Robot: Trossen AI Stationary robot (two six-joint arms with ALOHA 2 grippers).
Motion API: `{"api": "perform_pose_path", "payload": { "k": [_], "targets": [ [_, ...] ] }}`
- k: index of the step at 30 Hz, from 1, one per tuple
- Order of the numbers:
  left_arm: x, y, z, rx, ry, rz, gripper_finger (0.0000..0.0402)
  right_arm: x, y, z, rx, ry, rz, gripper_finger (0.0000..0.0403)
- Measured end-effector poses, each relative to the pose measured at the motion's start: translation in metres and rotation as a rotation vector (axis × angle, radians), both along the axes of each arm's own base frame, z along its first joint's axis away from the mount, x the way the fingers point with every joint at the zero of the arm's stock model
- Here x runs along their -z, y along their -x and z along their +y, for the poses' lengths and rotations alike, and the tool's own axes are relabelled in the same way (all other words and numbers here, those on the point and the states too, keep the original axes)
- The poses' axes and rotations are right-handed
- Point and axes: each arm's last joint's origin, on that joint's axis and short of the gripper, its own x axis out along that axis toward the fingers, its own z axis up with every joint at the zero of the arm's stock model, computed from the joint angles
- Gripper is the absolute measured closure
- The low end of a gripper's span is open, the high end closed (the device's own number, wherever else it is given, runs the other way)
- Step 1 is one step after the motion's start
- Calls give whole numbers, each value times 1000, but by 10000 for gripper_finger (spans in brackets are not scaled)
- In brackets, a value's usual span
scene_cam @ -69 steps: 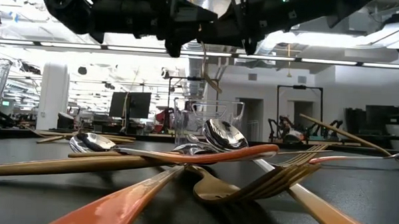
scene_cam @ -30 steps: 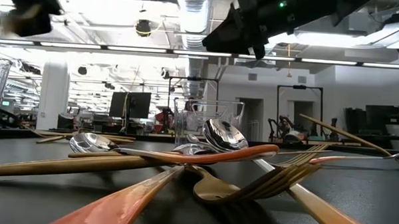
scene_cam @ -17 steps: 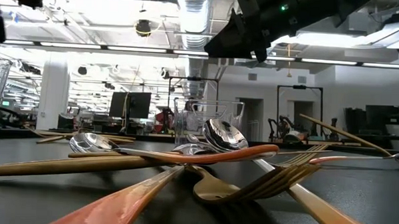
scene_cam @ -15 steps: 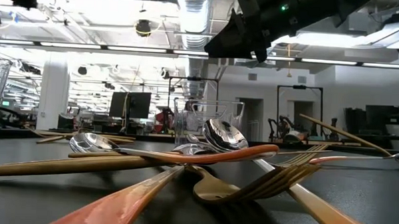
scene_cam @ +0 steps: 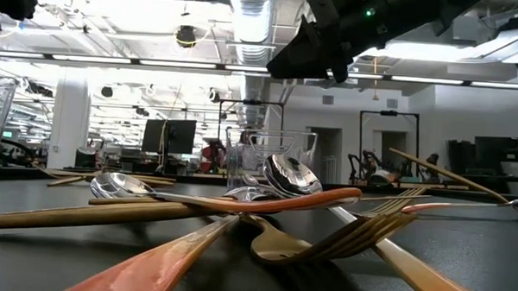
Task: Sort silverware by color (type)
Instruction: Move the gold fork to the center of the table
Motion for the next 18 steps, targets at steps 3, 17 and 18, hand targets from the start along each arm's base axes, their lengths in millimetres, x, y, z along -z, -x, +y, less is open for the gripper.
{"api": "perform_pose_path", "payload": {
  "k": [3,17,18],
  "targets": [
    [-3,0,4,-35,-27,-50,247,6,3,4,-13,5,62,264],
    [-18,-18,26,0,-532,-483,247,26,29,25,9,-247,319,265],
    [-19,-21,26,20,-549,-501,247,26,31,26,1,-280,334,265]
  ]
}}
